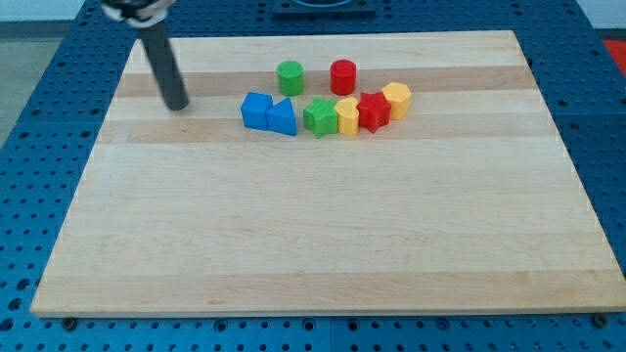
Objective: Move green circle into red circle
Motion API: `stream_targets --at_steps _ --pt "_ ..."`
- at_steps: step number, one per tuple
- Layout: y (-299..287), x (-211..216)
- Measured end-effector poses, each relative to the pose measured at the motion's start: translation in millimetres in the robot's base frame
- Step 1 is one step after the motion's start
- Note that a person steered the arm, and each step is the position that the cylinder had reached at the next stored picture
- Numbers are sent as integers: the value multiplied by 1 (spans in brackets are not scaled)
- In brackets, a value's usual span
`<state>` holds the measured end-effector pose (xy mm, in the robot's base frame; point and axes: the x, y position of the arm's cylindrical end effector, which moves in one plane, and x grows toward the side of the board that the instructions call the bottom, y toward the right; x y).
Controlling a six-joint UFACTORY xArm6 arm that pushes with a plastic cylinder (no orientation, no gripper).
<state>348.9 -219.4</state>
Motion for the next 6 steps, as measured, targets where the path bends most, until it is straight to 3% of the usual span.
stream_targets --at_steps 2,4,6 --pt "6 -2" --pt "95 -4" --pt "115 -35"
